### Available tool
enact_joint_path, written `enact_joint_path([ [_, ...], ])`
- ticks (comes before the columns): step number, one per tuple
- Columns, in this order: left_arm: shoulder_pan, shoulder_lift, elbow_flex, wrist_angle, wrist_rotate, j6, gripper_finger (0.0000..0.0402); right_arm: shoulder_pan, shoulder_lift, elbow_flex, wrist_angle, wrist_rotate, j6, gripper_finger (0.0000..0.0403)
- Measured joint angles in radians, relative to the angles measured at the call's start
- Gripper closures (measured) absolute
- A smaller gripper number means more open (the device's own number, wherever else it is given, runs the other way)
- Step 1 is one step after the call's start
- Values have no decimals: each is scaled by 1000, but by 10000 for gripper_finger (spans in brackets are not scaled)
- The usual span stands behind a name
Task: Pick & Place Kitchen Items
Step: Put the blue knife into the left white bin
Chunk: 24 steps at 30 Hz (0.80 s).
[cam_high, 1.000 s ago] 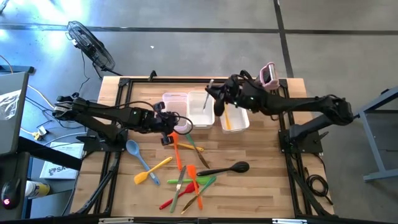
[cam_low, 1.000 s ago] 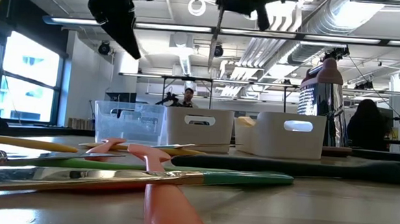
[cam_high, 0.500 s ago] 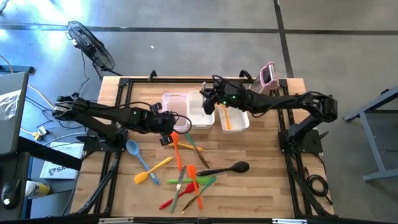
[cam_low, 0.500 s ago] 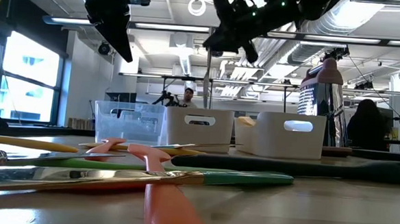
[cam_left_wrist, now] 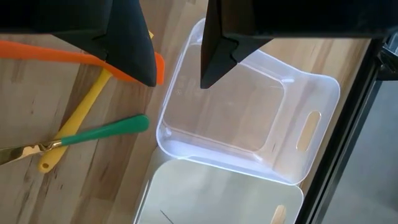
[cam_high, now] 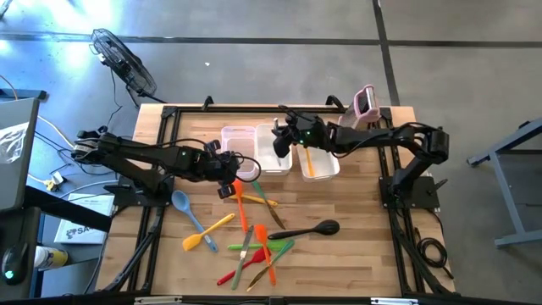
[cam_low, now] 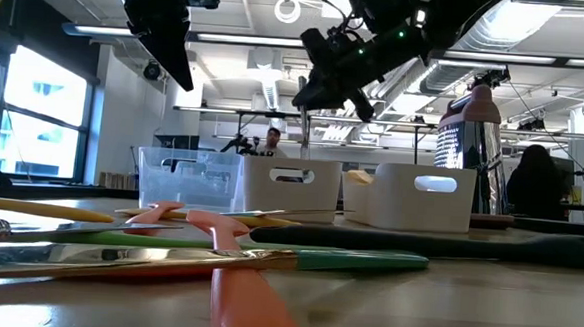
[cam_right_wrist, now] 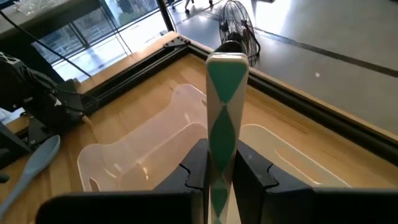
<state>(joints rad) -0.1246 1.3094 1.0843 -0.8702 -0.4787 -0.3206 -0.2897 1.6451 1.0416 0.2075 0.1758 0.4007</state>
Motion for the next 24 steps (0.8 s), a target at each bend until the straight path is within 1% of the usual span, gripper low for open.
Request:
enact_joint_path([
  [10,0,0,0,0,2,0,281,-14,13,0,-62,-28,48,372],
  [19,0,0,0,-3,5,0,281,-15,74,2,-50,-53,84,372],
  [24,0,0,0,-4,9,-1,281,-14,79,2,-63,-53,87,372],
])
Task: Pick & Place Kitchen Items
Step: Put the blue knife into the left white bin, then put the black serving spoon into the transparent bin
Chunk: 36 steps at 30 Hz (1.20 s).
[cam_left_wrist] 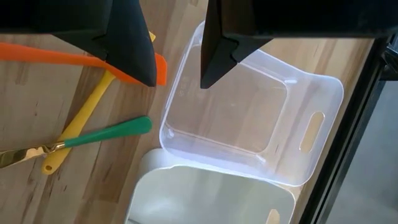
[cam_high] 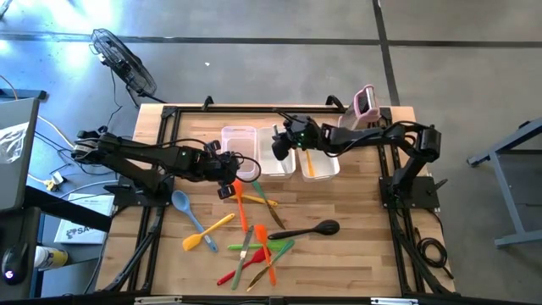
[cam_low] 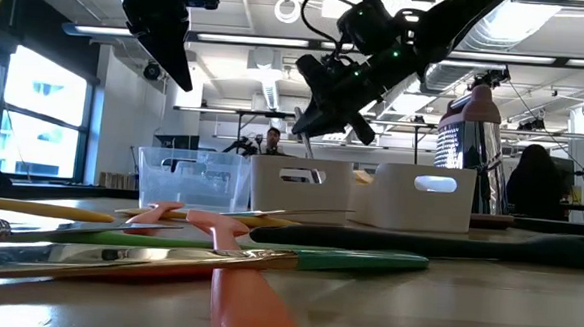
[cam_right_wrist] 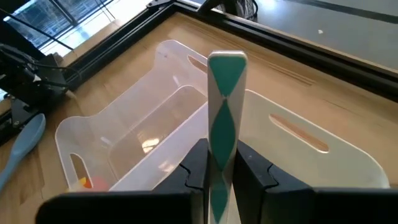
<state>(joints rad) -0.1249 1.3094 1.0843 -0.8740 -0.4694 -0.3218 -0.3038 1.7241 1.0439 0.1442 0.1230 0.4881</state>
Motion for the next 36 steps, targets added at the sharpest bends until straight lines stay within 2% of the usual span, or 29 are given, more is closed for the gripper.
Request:
enact_joint_path([
  [4,0,0,0,0,0,0,281,0,0,-1,7,1,-4,368],
  [10,0,0,0,0,8,0,281,0,3,-3,2,10,-3,336],
  [20,0,0,0,0,9,-1,281,0,3,-3,8,6,-7,351],
  [27,0,0,0,0,9,-1,281,1,3,-3,67,2,-21,306],
  [31,0,0,0,-2,9,-1,281,4,0,-3,159,-77,-37,266],
  [36,0,0,0,-25,9,-1,281,22,-33,-3,246,-252,-47,216],
])
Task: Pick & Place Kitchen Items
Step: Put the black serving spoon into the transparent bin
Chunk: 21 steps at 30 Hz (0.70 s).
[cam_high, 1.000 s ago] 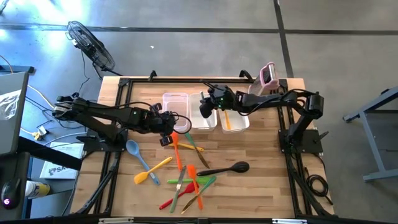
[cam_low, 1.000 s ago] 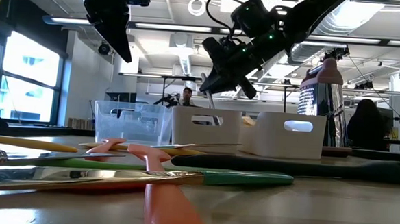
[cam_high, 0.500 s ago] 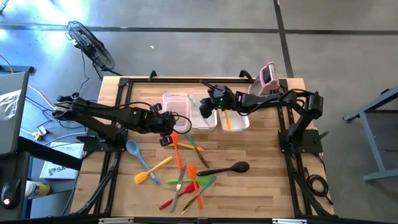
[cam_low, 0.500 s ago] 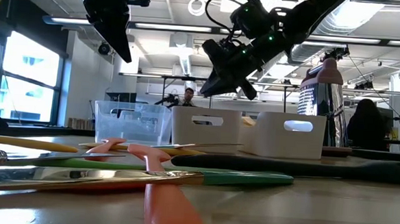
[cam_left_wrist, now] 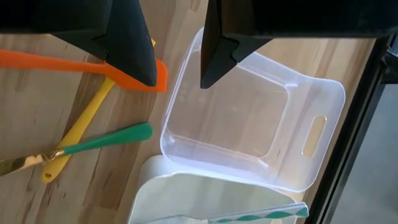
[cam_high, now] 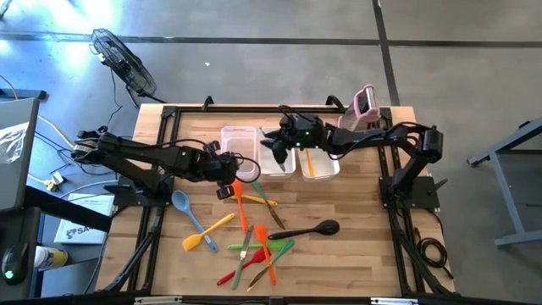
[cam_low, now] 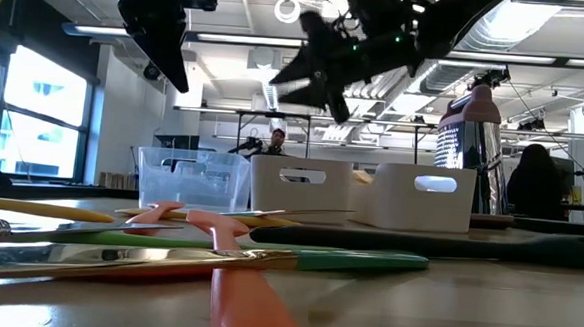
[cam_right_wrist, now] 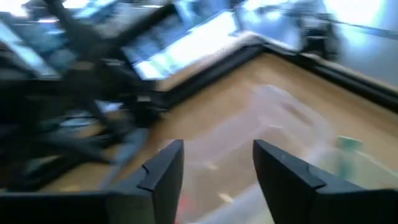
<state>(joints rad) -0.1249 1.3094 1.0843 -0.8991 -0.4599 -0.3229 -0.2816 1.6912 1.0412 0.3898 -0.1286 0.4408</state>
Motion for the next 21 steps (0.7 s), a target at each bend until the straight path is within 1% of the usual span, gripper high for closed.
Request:
enact_joint_path([
  [1,0,0,0,-2,0,0,281,5,-12,0,13,-47,2,207],
  [3,0,0,0,-7,0,0,281,19,-36,0,52,-173,8,193],
  [7,0,0,0,-28,0,0,281,57,-100,0,111,-500,8,178],
  [10,0,0,0,-42,8,0,281,100,-150,0,88,-720,8,177],
  [12,0,0,0,-51,30,0,281,135,-182,0,33,-816,4,176],
  [14,0,0,0,-50,41,0,281,173,-210,0,-64,-850,-24,176],
  [15,0,0,0,-51,49,0,281,191,-226,0,-125,-843,-41,176],
  [17,0,0,0,-51,57,0,281,228,-248,0,-249,-801,-81,176],
  [21,0,0,0,-50,58,0,281,297,-272,0,-537,-655,-131,176],
])
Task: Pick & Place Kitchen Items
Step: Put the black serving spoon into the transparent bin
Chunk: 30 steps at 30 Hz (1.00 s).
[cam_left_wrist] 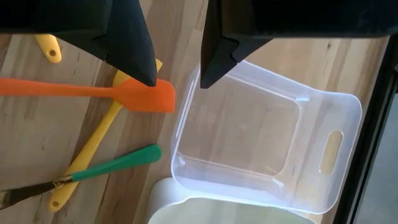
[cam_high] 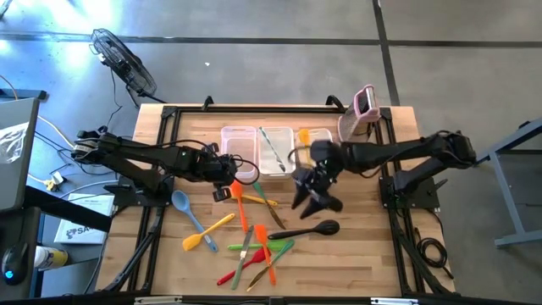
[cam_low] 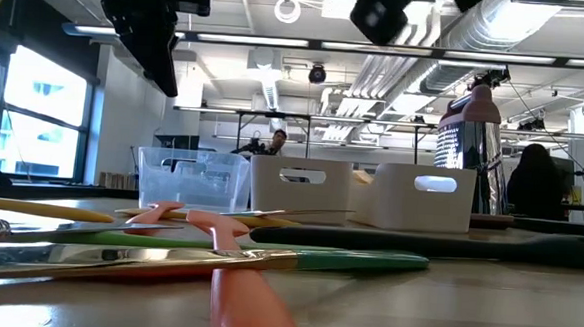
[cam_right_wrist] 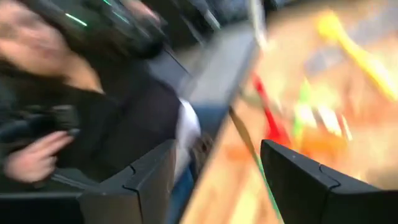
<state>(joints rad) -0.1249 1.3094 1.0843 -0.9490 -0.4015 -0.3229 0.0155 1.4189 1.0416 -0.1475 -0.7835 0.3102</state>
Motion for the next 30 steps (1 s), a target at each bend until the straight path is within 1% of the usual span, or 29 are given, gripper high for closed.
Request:
enact_joint_path([
  [4,0,0,0,4,0,0,281,62,0,0,-317,202,-2,176],
  [7,0,0,0,6,-1,0,281,109,0,0,-528,404,-5,176],
  [9,0,0,0,12,-1,0,281,145,0,0,-637,548,-12,176],
  [11,0,0,0,19,-1,0,281,187,0,0,-696,655,-25,176],
  [13,0,0,0,29,-1,0,281,236,3,0,-707,730,-28,176],
  [16,0,0,0,42,-1,0,281,311,9,0,-676,816,-32,176],
  [21,0,0,0,42,-1,0,281,427,11,0,-612,978,-107,176],
  [26,0,0,0,45,0,0,281,498,33,0,-568,1044,-129,176],
  [30,0,0,0,51,53,3,281,520,116,0,-519,1044,-130,181],
])
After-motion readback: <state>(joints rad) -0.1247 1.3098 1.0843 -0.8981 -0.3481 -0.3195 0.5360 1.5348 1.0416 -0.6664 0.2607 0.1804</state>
